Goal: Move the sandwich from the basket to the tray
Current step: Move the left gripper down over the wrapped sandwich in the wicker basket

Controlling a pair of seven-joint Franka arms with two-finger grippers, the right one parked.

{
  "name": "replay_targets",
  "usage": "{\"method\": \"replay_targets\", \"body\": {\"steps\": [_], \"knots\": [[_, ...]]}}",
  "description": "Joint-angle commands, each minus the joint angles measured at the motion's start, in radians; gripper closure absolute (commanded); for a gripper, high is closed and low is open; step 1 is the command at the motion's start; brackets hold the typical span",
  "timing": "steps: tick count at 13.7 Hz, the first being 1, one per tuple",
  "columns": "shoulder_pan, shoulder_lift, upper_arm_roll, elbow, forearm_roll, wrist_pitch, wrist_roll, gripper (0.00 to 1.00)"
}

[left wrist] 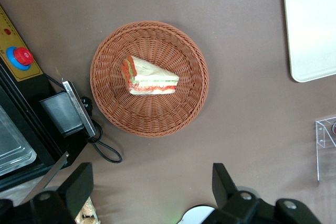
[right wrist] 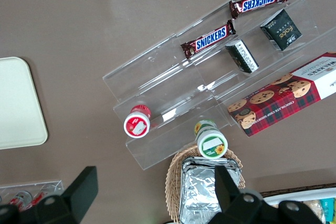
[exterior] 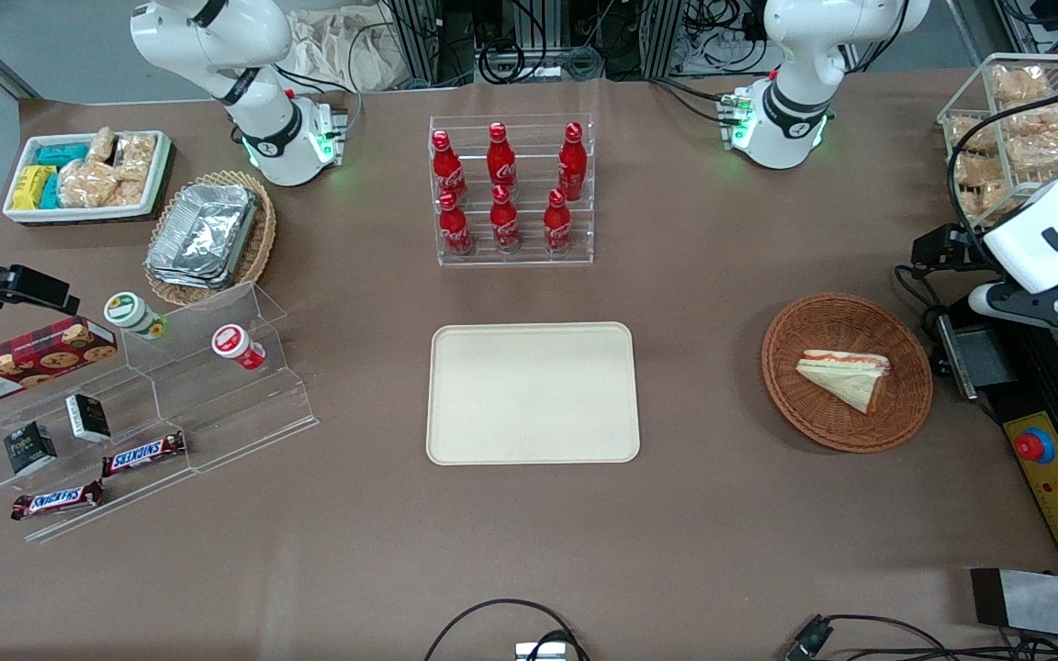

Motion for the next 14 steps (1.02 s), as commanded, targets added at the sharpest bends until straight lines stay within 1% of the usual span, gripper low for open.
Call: {"method": "replay_targets", "body": {"steps": [1,5,6,7,8,9,12,14], "knots": [[0.014,0.024,-0.003,0.036,0.010,-0.030,-0.028,0.00],[0.024,0.045,-0.003,0.036,0.016,-0.031,-0.051,0.00],[0.025,0.050,-0.001,0.021,0.019,-0.027,-0.087,0.00],[0.034,0.051,-0.003,-0.008,0.017,0.001,-0.170,0.00],[0.040,0.050,-0.003,-0.046,0.013,0.042,-0.341,0.00],[0.059,0.039,-0.003,-0.114,0.002,0.112,-0.475,0.00],[0.068,-0.013,0.002,-0.330,0.002,0.333,-0.539,0.00],[0.068,-0.010,0.025,-0.434,0.006,0.459,-0.655,0.00]]}}
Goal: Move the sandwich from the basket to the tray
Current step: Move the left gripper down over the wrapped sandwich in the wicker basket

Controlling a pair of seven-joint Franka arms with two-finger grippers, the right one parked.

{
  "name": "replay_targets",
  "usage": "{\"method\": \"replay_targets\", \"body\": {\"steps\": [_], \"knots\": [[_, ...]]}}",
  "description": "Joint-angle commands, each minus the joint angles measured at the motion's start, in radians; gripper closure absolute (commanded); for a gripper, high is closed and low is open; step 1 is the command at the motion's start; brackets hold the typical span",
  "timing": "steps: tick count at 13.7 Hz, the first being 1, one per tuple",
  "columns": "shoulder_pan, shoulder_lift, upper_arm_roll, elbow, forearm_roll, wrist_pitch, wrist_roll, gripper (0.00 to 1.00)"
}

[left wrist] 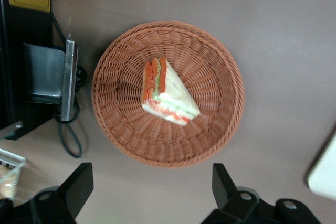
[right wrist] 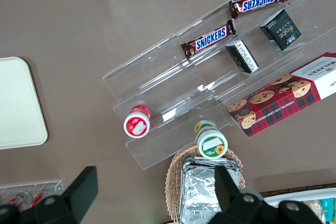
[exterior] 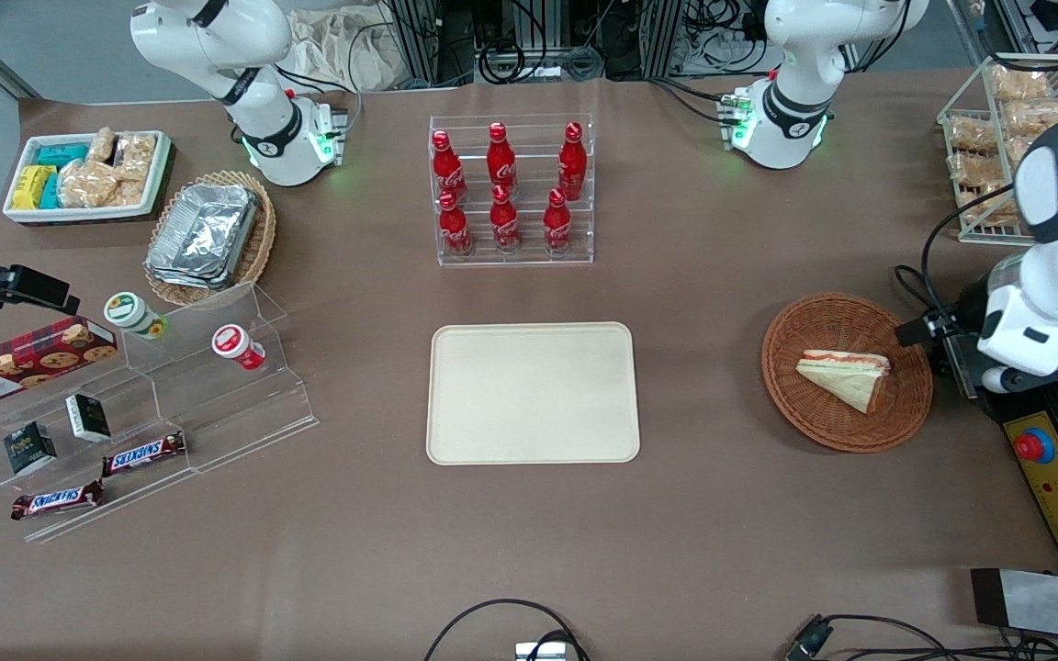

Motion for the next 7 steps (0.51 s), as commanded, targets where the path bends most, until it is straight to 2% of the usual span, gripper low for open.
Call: {"method": "replay_targets", "body": {"steps": [1,4,7], "knots": [[0.006,-0.052,0.016,-0.190,0.005,0.186,-0.125,0.00],[0.006,-0.020,0.040,-0.324,0.004,0.416,-0.227,0.00],[0.006,0.032,0.053,-0.341,0.001,0.493,-0.267,0.00]]}}
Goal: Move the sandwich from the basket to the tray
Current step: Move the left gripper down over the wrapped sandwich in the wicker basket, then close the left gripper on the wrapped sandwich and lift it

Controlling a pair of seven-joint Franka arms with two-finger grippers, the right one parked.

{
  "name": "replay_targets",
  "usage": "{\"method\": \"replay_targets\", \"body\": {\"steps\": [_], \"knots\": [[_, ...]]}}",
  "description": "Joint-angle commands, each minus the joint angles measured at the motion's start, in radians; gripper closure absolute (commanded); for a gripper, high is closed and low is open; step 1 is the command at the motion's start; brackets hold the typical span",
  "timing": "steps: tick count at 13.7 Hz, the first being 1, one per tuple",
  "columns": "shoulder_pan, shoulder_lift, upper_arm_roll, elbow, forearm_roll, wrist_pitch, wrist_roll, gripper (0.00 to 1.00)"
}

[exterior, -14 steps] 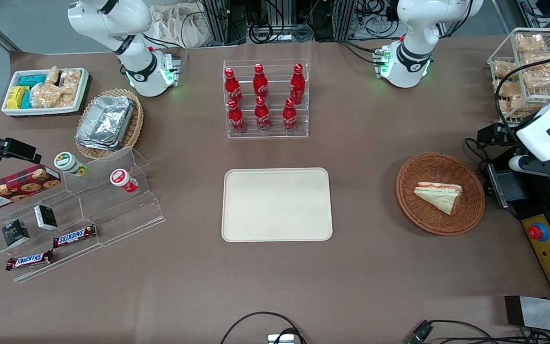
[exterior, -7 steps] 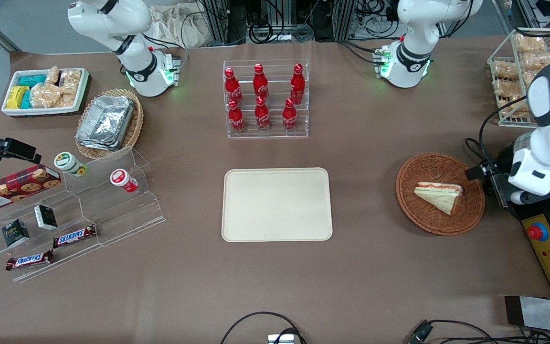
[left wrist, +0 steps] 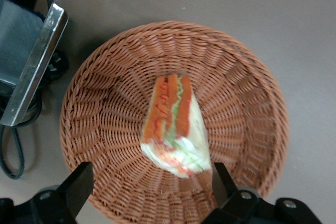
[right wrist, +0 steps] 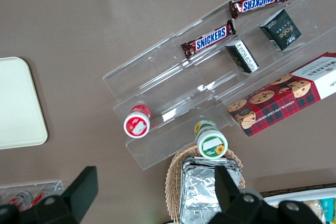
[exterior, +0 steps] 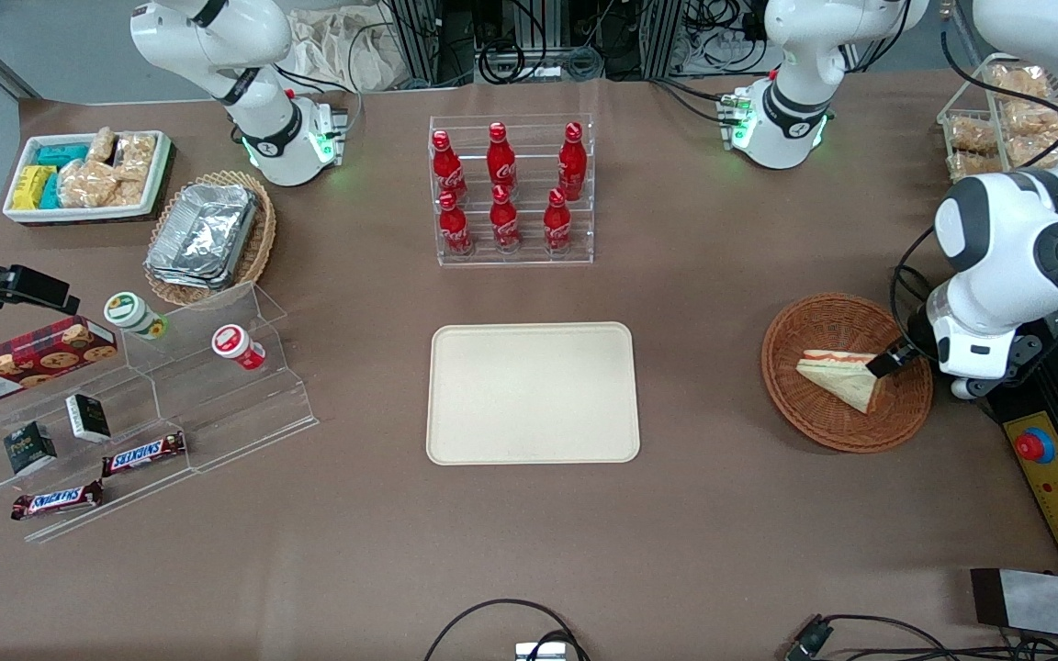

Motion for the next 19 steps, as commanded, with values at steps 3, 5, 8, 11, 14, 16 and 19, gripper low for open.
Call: {"method": "replay_targets", "body": {"steps": [3,5,8,11,14,16,19], "knots": [[0.004,0.056,0.000,-0.011,-0.002,0.082,-0.085,0.00],[0.002,0.074,-0.004,-0.008,-0.001,0.106,-0.133,0.00],[0.004,0.111,-0.004,-0.005,-0.005,0.113,-0.147,0.00],[0.001,0.158,-0.008,0.030,-0.027,0.113,-0.221,0.00],[-0.004,0.198,-0.037,0.079,-0.019,0.108,-0.329,0.94],[-0.006,0.200,-0.037,0.082,-0.013,0.109,-0.341,1.00],[-0.007,0.188,-0.038,0.099,-0.007,0.087,-0.326,1.00]]}}
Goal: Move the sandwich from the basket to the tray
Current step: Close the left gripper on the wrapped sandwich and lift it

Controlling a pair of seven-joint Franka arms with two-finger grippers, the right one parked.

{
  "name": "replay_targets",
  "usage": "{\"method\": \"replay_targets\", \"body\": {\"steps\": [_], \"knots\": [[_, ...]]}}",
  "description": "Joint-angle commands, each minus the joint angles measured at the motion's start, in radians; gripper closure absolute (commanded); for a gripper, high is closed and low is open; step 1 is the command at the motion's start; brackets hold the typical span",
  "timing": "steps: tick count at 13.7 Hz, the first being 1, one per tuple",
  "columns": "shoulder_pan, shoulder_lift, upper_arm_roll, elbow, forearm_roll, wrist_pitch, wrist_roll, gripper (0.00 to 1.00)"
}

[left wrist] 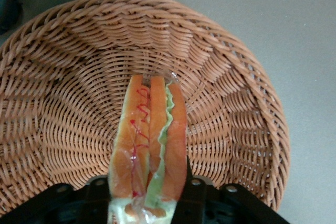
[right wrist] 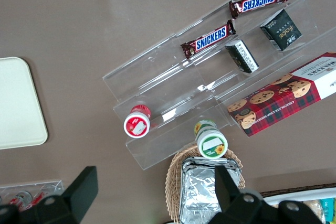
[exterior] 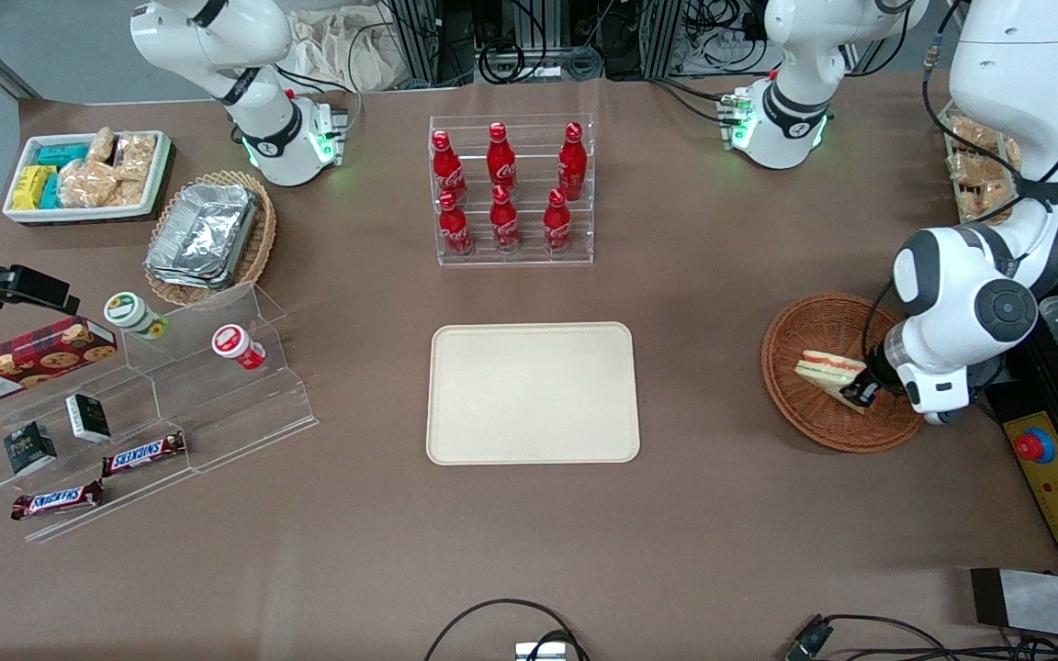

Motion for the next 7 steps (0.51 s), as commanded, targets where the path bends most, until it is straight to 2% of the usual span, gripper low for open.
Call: {"method": "replay_targets", "body": {"steps": [1,4,7], "knots": [[-0.003,0.001,-0.009,0.048,0.018,-0.042,-0.007,1.00],[-0.003,-0.006,-0.051,0.192,0.087,-0.267,0.012,1.00],[-0.001,0.014,-0.103,0.400,0.089,-0.482,0.076,1.00]]}}
